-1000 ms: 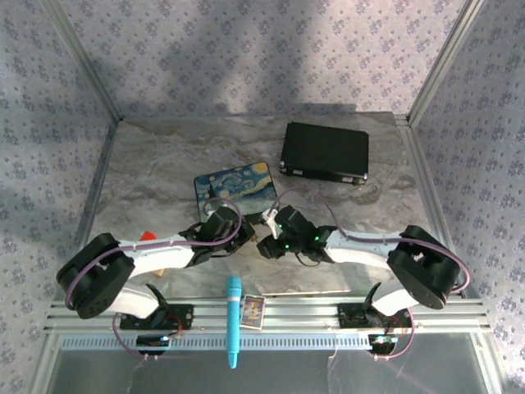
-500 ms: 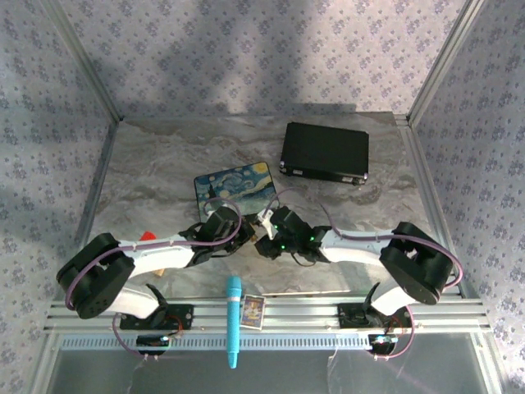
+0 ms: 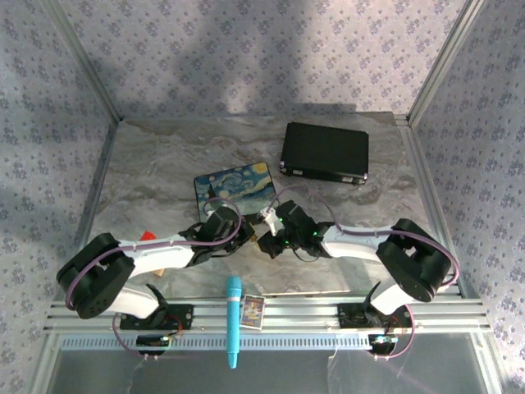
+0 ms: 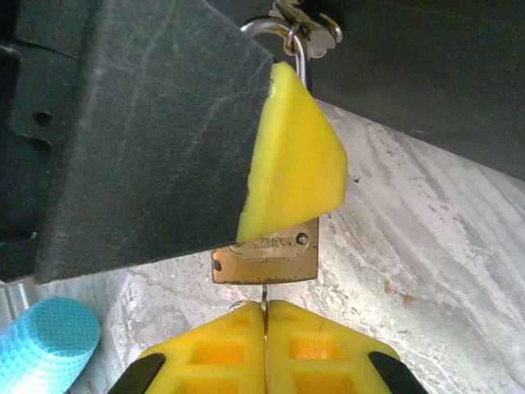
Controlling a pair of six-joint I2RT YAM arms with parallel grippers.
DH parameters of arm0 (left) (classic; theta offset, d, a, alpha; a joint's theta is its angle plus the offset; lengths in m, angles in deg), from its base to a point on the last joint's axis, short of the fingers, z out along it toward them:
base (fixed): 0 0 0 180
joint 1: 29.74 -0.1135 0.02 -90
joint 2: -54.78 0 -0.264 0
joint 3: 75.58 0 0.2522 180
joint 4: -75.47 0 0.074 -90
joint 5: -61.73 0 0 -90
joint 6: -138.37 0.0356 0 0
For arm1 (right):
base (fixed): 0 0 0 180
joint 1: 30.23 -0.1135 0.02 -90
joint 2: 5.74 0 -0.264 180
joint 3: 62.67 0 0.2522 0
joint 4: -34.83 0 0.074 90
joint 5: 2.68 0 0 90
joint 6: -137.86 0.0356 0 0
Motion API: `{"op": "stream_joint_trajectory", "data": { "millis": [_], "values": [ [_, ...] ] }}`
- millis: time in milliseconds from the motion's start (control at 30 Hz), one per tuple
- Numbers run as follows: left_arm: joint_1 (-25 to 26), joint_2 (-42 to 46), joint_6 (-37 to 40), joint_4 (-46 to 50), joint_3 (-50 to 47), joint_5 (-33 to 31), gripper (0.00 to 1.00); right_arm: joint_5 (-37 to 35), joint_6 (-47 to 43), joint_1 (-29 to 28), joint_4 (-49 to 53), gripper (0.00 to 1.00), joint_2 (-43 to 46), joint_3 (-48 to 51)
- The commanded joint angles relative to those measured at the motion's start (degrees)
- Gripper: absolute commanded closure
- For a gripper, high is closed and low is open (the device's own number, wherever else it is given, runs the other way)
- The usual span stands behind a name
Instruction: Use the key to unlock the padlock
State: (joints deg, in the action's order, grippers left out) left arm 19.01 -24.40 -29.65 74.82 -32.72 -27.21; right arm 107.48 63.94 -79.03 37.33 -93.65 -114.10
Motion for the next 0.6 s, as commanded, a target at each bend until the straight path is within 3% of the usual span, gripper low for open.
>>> {"op": "stream_joint_trajectory", "data": {
  "millis": [0,133,333,567],
  "values": [
    [0.7,0.3,-1.3,-2.3,1.0,4.7,1.0,5.9,3.3,1.5,-6.6,0.93,-1.5,1.2],
    [0.7,0.0,-1.9,-3.6,0.7,5.3,1.0,0.8,3.2,1.2,-6.6,0.89,-1.3,2.1],
    [0.9,-0.5,-2.4,-4.8,0.9,6.4,1.0,2.4,3.6,1.9,-8.9,0.84,-2.6,1.5],
    [0.9,-3.2,-3.2,-7.0,1.1,7.0,1.0,6.5,5.3,3.2,-12.8,0.93,-3.8,2.7]
  ]
}}
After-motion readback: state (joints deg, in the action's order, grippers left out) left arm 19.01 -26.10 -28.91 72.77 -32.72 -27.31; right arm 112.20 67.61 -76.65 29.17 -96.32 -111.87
